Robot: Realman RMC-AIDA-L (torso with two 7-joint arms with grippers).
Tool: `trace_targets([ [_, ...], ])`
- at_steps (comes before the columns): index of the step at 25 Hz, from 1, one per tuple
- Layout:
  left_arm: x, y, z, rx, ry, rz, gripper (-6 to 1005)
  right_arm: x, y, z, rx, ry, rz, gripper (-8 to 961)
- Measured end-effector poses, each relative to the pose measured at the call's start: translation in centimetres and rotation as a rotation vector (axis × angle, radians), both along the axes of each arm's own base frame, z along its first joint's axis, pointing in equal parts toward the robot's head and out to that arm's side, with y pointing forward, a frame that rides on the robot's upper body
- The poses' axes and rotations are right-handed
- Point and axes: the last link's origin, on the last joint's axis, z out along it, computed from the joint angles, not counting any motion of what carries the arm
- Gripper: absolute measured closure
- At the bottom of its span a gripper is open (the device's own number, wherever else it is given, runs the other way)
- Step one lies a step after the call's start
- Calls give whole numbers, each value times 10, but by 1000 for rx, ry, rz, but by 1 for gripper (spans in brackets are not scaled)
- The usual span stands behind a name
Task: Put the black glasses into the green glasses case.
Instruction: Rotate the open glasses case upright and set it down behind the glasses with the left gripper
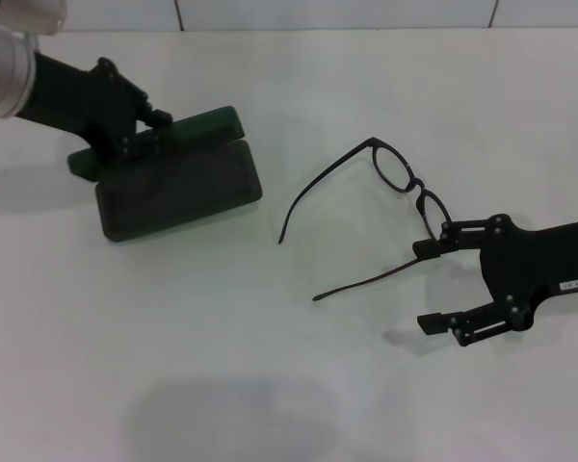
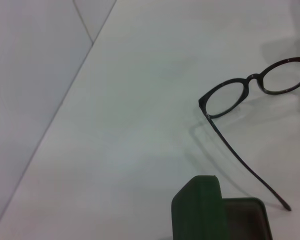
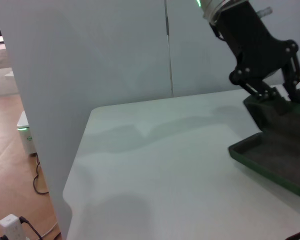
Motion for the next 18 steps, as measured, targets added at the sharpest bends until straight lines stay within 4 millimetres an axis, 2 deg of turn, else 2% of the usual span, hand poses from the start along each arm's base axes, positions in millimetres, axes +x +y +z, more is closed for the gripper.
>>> trace_targets([
  [8, 0, 6, -18, 5, 37, -38, 748, 1, -2, -1, -4, -3, 0, 99],
  [18, 11, 1, -41, -49, 38, -71, 729, 1, -2, -1, -7, -6, 2, 99],
])
